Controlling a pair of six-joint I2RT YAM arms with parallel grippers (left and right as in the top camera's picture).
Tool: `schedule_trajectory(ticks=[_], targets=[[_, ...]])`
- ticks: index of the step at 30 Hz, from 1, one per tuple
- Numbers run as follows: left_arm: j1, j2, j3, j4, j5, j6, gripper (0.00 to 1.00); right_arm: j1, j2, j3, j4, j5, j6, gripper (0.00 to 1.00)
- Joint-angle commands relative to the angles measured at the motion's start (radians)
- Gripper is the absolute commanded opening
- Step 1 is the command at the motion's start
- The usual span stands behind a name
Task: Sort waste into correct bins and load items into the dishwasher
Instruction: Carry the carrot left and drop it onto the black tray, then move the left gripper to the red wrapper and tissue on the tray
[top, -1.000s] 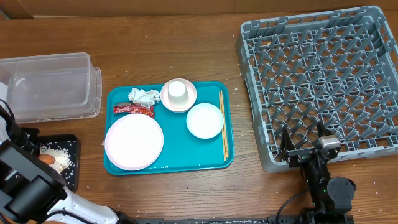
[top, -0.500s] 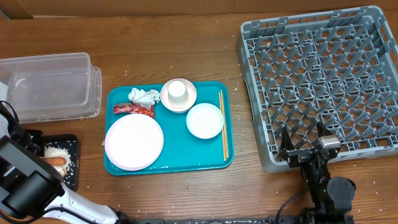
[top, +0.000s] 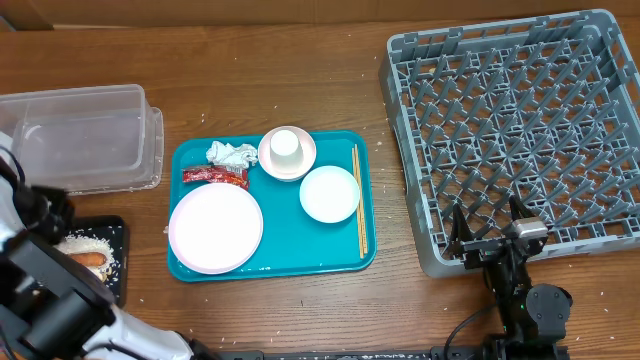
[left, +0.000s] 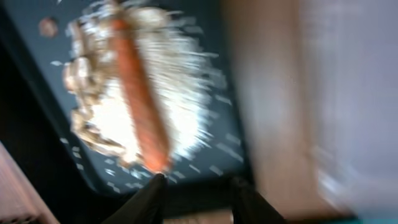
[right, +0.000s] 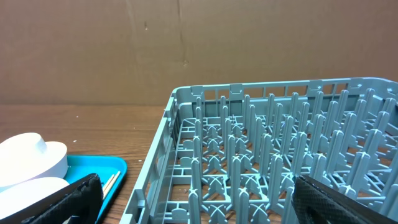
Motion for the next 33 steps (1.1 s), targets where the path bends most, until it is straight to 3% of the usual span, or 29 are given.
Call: schedule_trajectory(ticks=[1, 3, 9, 13, 24, 33], targets=[[-0.095, -0.161, 0.041, 0.007, 0.111, 0.073, 0.38, -0.003, -0.011, -0.01, 0.004, 0.009, -0.005, 1.0], [-0.152, -0.199, 0.041, 0.007, 0.127, 0.079, 0.41, -0.003, -0.011, -0.01, 0.004, 0.009, -0.005, 1.0], [-0.387, -0.225, 0.039, 0.008, 0.126, 0.106, 0.71, -0.003, -0.011, -0.01, 0.004, 0.009, -0.005, 1.0], [-0.534, -0.191, 0.039, 0.03, 0.126, 0.132, 0.86, -0.003, -0.011, -0.01, 0.004, 0.008, -0.005, 1.0], [-0.927, -0.082, 0.039, 0.166, 0.126, 0.307, 0.81, -0.003, -0.011, -0.01, 0.004, 0.009, -0.005, 1.0], [-1.102, -0.082, 0.039, 0.274, 0.011, 0.351, 1.0, -0.003, -0.011, -0.01, 0.004, 0.009, -0.005, 1.0]])
